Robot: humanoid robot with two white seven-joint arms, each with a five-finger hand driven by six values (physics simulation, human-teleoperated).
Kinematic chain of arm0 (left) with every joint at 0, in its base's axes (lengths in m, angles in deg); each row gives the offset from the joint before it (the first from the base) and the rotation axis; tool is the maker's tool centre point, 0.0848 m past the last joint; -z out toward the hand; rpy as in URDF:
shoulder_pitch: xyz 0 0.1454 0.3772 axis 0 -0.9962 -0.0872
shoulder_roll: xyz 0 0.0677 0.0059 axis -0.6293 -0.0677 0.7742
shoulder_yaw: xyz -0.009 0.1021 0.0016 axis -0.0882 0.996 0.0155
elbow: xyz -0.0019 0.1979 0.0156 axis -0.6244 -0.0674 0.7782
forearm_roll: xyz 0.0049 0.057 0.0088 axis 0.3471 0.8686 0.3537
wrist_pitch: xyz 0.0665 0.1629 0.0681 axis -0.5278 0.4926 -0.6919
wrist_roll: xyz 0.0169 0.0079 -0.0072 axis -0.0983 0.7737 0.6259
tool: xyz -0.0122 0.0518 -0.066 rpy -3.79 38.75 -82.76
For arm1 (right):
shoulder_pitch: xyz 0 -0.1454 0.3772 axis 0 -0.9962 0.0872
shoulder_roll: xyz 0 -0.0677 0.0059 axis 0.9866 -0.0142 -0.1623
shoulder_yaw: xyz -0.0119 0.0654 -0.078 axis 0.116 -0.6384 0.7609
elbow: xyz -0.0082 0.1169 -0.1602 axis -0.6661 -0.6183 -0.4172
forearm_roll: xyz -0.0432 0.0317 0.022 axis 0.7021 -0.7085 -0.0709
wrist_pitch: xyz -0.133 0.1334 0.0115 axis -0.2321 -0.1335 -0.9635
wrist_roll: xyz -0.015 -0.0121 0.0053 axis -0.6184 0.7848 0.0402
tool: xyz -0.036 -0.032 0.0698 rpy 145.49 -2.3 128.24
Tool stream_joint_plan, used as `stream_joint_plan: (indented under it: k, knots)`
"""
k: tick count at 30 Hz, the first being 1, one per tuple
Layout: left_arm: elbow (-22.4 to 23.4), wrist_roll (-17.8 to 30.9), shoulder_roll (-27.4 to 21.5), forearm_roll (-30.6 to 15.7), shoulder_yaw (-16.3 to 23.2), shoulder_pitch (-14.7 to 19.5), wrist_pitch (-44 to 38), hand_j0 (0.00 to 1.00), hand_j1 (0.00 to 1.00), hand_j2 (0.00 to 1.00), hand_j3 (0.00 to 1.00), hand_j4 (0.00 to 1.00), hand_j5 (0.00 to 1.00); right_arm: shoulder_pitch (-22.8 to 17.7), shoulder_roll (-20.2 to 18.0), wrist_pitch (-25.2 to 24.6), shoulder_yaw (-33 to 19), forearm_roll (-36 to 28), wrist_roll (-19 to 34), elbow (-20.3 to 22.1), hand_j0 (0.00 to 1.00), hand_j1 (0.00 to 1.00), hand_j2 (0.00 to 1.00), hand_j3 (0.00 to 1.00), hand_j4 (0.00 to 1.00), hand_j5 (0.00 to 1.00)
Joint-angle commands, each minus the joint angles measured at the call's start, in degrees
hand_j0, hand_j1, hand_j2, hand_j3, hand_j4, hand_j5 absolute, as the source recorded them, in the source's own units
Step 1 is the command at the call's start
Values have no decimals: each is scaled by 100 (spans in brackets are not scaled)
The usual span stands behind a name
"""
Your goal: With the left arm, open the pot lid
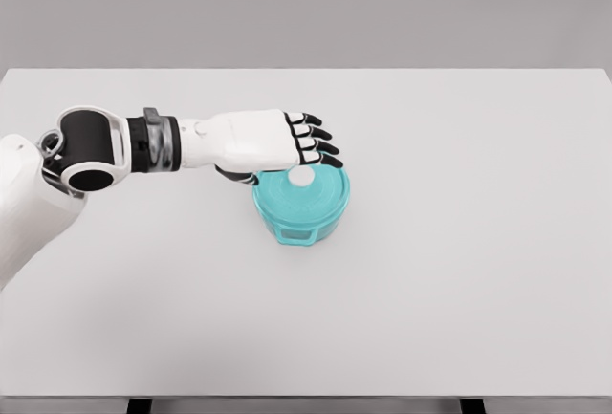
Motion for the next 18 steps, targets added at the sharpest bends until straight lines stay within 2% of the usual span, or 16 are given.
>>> stream_joint_plan:
  k: [1,18]
  knots:
    - [-74,-3,-2,-33,50,9,-16,100,100,100,100,100,100,0,0,1,-1,-2,0,0,100,100,100,100,100,100]
    - [-206,-3,-20,-24,138,-18,-16,100,100,100,100,100,100,0,0,1,-1,-2,0,0,100,100,100,100,100,100]
